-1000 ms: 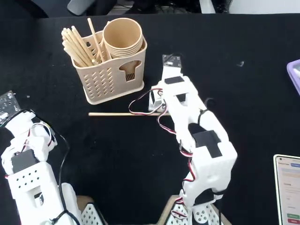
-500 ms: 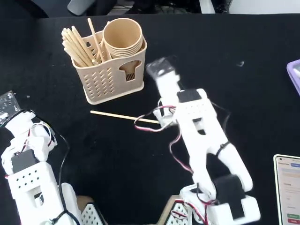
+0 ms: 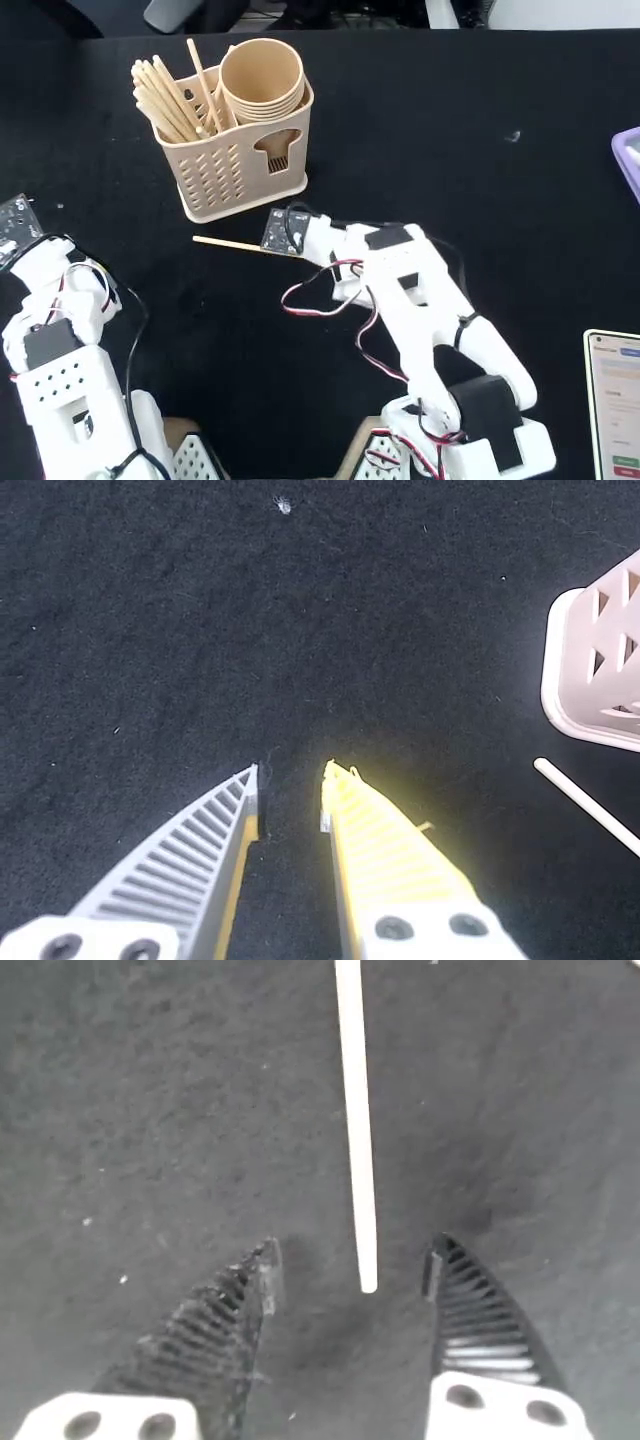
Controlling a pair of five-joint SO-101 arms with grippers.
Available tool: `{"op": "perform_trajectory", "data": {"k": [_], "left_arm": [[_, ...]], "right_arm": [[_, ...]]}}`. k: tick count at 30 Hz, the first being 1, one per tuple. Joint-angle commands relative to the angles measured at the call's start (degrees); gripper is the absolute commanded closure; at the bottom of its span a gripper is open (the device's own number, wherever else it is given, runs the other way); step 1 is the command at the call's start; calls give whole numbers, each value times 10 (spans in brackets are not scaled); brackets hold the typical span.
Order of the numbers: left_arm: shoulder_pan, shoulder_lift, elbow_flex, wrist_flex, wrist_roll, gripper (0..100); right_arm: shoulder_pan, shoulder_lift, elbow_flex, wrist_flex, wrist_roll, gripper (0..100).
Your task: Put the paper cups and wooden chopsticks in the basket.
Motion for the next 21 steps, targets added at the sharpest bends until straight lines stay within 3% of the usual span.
{"op": "perform_trajectory", "data": {"k": [1, 7, 10, 11, 14, 21], "left_arm": [[-5, -9, -4, -11, 4, 884], [-6, -9, -4, -11, 4, 884], [-6, -9, -4, -11, 4, 884], [-6, -9, -4, -11, 4, 884], [-5, -9, -4, -11, 4, 884], [-5, -9, -4, -11, 4, 884]], "right_arm": [[-1, 15, -6, -26, 14, 764], [2, 85, -34, -11, 26, 791], [2, 68, -35, 16, 25, 972], [2, 53, -30, 25, 15, 992], [2, -11, -8, 60, -12, 989], [1, -239, 102, 146, 11, 988]]}}
